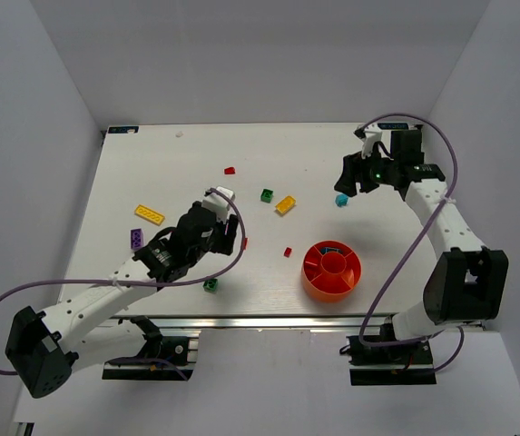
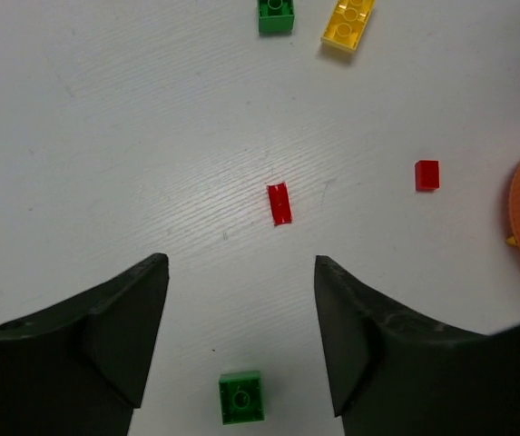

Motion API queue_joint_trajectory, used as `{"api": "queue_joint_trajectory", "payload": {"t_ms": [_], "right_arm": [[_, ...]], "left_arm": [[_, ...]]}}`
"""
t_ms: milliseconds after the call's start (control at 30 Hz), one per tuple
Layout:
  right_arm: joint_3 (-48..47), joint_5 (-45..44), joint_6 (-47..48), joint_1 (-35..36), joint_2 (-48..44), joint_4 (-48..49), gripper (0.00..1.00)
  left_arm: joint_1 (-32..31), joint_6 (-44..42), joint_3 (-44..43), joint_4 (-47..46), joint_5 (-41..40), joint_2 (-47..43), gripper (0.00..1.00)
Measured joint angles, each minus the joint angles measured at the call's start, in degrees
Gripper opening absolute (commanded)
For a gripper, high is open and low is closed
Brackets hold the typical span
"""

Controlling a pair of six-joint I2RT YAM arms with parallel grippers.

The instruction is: Sort the legos into containers by color

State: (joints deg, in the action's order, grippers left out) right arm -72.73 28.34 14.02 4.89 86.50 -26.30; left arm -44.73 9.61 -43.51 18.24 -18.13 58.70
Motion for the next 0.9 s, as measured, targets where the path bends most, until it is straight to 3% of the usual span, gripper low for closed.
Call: {"api": "queue_joint_trajectory", "payload": {"t_ms": [400, 633, 767, 867, 900], "right_arm": [[5.81, 10.08, 0.22, -3.67, -3.43, 1.6, 0.64], [8.81, 14.01, 2.05, -5.35, -6.19, 2.43, 0.61], [10.45, 15.41, 3.39, -6.58, -8.41, 2.56, 0.49], [10.99, 16.02, 4.37, -7.02, -9.18, 2.71, 0.45], [11.15, 16.22, 4.59, -7.15, -9.31, 2.8, 0.44]], "left_arm": [[0.0, 0.04, 0.04, -0.31, 0.55, 2.91, 0.77], [0.0, -0.33, 0.9, -1.36, 4.15, 4.55, 0.59], [0.0, 0.35, 0.9, -2.21, 6.67, 8.2, 0.48], [0.0, 1.14, 0.63, -2.43, 8.17, 11.45, 0.47], [0.0, 1.66, 0.35, -2.38, 8.5, 12.74, 0.52]]}}
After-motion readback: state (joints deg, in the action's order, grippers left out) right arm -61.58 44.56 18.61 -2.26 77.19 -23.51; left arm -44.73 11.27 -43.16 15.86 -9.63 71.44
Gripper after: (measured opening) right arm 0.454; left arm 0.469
